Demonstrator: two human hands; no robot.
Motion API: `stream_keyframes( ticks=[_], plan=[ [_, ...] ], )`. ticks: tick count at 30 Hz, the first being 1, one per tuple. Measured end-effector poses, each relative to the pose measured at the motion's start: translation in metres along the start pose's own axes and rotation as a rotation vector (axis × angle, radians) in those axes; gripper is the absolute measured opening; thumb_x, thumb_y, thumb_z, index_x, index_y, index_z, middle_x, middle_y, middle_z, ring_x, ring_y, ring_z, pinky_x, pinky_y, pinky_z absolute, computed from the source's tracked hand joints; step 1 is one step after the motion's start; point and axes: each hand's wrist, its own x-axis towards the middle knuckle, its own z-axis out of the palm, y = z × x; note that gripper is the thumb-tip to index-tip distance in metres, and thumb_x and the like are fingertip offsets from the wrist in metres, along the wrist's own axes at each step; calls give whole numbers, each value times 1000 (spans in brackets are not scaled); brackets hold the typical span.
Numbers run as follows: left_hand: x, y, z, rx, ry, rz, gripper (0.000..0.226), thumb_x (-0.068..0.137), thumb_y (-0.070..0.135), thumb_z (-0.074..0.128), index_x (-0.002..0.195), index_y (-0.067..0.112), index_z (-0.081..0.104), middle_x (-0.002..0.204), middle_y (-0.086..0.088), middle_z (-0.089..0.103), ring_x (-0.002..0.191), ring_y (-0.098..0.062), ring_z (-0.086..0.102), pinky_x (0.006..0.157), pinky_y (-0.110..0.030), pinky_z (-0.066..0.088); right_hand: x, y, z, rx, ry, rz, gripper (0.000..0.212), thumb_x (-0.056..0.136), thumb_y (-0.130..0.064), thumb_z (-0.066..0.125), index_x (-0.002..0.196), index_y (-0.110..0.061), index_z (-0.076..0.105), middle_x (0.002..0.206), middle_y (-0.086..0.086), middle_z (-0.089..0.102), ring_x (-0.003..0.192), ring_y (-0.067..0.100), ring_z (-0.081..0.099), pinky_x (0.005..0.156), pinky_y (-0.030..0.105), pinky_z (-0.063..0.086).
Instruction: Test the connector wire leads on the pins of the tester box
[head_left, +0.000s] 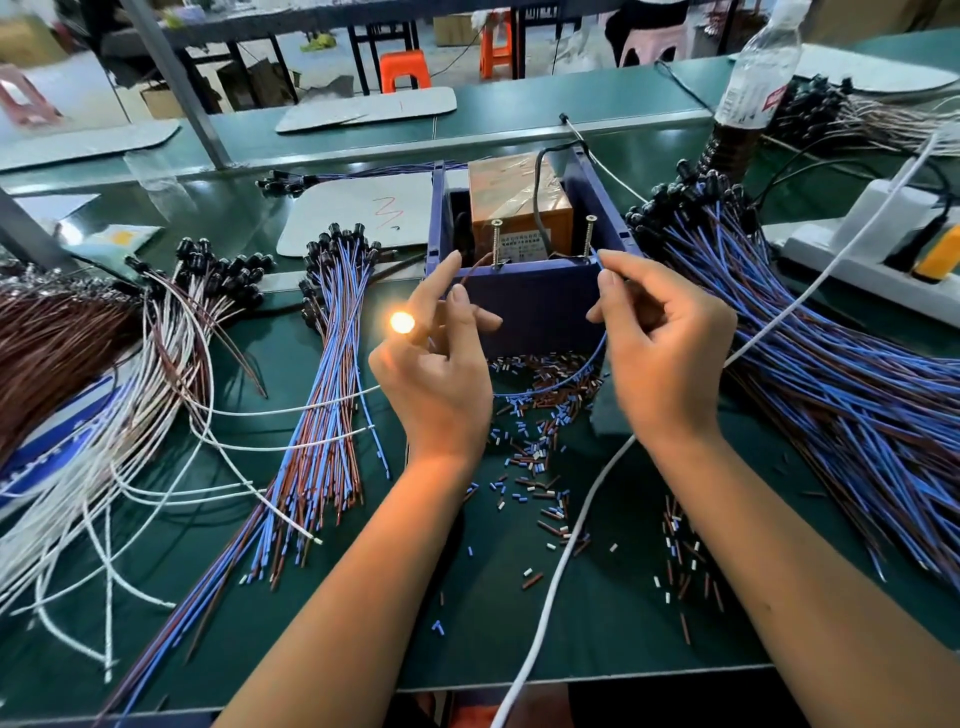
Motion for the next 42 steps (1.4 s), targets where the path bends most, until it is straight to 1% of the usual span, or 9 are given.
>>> stream_keyframes(
  ticks=[7,12,16,21,25,30,35,38,42],
  plan=[
    [-1,2,0,-45,-17,-11,25,104,14,55,121,11,72,72,2,74,71,-14,72,73,-26,54,-1,0,0,8,-39,8,22,103,-16,63,118,-7,77,77,-6,73,65,2,67,67,18,51],
    [0,2,-1,-13,-12,-23,24,104,15,55,120,12,73,72,4,75,64,-15,69,64,-32,54,0,1,-1,8,-13,29,23,104,-17,62,119,-8,76,77,-1,74,58,1,64,61,27,52],
    [0,3,-1,-12,-38,-3,25,104,13,56,120,8,73,73,3,75,70,-12,71,74,-13,48,1,2,-3,-1,7,55,22,104,-19,62,118,-10,77,76,-3,74,58,4,65,62,33,57],
    [0,4,-1,-22,-45,-14,25,104,15,56,119,9,74,73,4,75,70,-12,71,75,-13,47,1,4,-2,6,6,48,22,104,-19,62,118,-11,77,75,-5,73,57,3,65,61,31,56],
    [0,4,-1,1,-24,-13,26,104,21,55,118,11,75,73,8,74,64,-10,68,64,-22,51,1,4,-2,-16,-13,6,22,104,-17,63,118,-9,77,76,-3,73,58,2,64,61,26,53],
    [-1,3,-2,-7,-27,-36,27,103,22,55,118,11,74,73,7,75,64,-13,69,65,-31,54,1,4,-2,-13,-21,20,22,104,-18,62,119,-8,77,76,-2,73,58,2,64,61,28,54],
    [-1,11,-5,-69,3,-11,23,104,11,55,116,6,73,72,0,73,68,-16,71,72,-22,51,1,5,-7,30,41,76,22,103,-17,62,119,-8,74,75,-2,73,55,9,65,56,34,55],
    [-1,23,-1,-135,23,8,21,103,6,55,113,3,73,70,1,72,67,-14,70,75,-20,50,0,2,-11,36,83,96,20,103,-15,62,118,-8,72,74,-1,73,52,16,64,52,36,53],
    [-6,61,33,-253,-24,-89,18,101,3,56,105,5,73,61,7,69,61,-5,66,72,-14,48,4,-1,-39,27,143,94,17,102,-18,63,115,-14,74,74,-3,73,55,13,65,55,29,51]
  ],
)
